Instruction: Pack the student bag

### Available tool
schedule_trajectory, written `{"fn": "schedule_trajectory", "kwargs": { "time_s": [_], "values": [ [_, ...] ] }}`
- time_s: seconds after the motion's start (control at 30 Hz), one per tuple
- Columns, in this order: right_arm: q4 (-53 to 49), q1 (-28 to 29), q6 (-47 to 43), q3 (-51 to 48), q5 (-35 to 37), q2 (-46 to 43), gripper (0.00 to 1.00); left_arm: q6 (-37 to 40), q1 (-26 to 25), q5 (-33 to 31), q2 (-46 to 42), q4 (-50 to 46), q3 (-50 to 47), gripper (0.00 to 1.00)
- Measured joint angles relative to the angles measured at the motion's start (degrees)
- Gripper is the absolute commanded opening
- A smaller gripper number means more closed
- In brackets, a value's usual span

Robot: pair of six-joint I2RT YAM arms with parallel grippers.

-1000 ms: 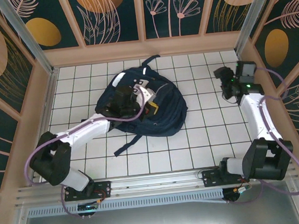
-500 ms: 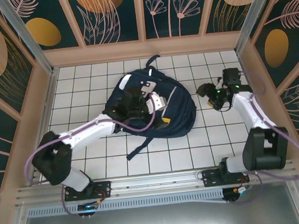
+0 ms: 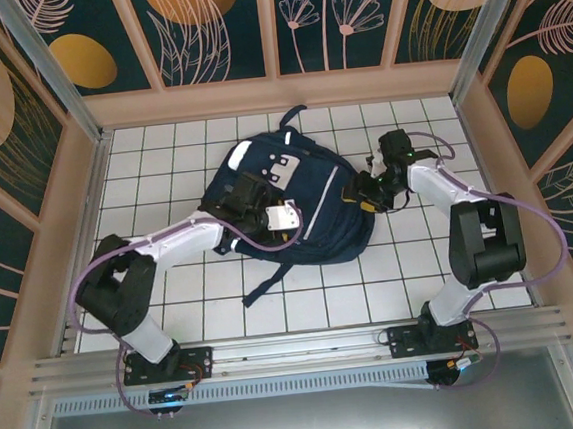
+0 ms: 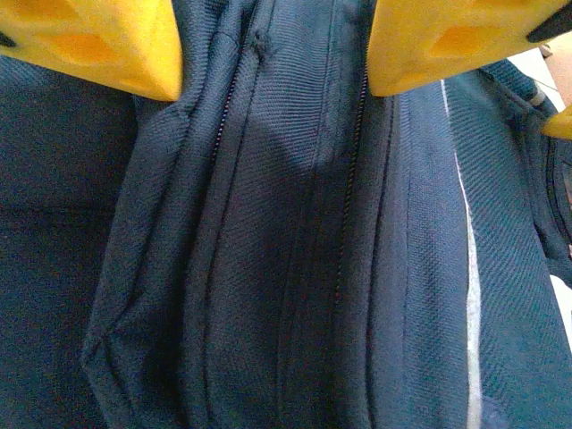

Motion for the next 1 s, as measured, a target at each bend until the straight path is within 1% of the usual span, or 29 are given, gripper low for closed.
{"fn": "schedule_trajectory", "kwargs": {
  "time_s": [0.1, 0.23, 0.33, 0.4, 0.47, 0.5, 0.6, 0.67, 0.77, 0.8, 1.0],
  "values": [
    [0.96, 0.04, -0.17, 0.98, 0.0, 1.55, 0.55, 3.37, -0.04, -1.16, 3.26, -0.33, 1.81, 0.62],
    [1.95, 0.02, -0.42, 2.19, 0.02, 2.27, 0.56, 7.89, 0.07, -1.36, 3.69, -0.11, 2.78, 0.72],
    [1.9, 0.0, -0.83, 2.19, 0.02, 2.32, 0.58, 10.47, 0.13, -1.01, 3.69, -0.46, 2.78, 0.71],
    [1.88, -0.04, -1.42, 2.21, -0.07, 2.32, 0.61, 11.85, 0.24, -0.66, 3.72, -1.29, 2.91, 0.68],
    [1.57, -0.15, -1.9, 2.62, -1.01, 2.56, 0.61, 12.81, 0.59, -0.28, 3.89, -2.49, 3.52, 0.63],
    [1.44, -0.2, -2.01, 2.97, -1.42, 2.69, 0.61, 13.14, 0.76, -0.13, 4.15, -2.97, 3.98, 0.59],
    [1.46, -0.2, -2.03, 3.61, -2.97, 3.19, 0.61, 13.49, 1.16, 0.15, 6.29, -4.66, 6.16, 0.38],
    [1.79, -0.2, -1.99, 3.93, -3.63, 3.3, 0.61, 13.7, 1.2, 0.98, 8.5, -6.73, 8.15, 0.21],
    [2.1, -0.22, -1.99, 4.74, -3.54, 3.3, 0.62, 13.7, 1.27, 2.34, 10.69, -8.76, 10.73, 0.06],
    [2.21, -0.22, -1.97, 4.83, -3.37, 3.3, 0.62, 13.7, 1.31, 2.69, 10.82, -8.81, 11.1, 0.0],
    [0.98, -0.2, -1.38, 4.85, -0.98, 2.03, 0.65, 12.24, 2.21, 5.88, 9.99, -9.62, 11.47, 0.0]
  ]
}}
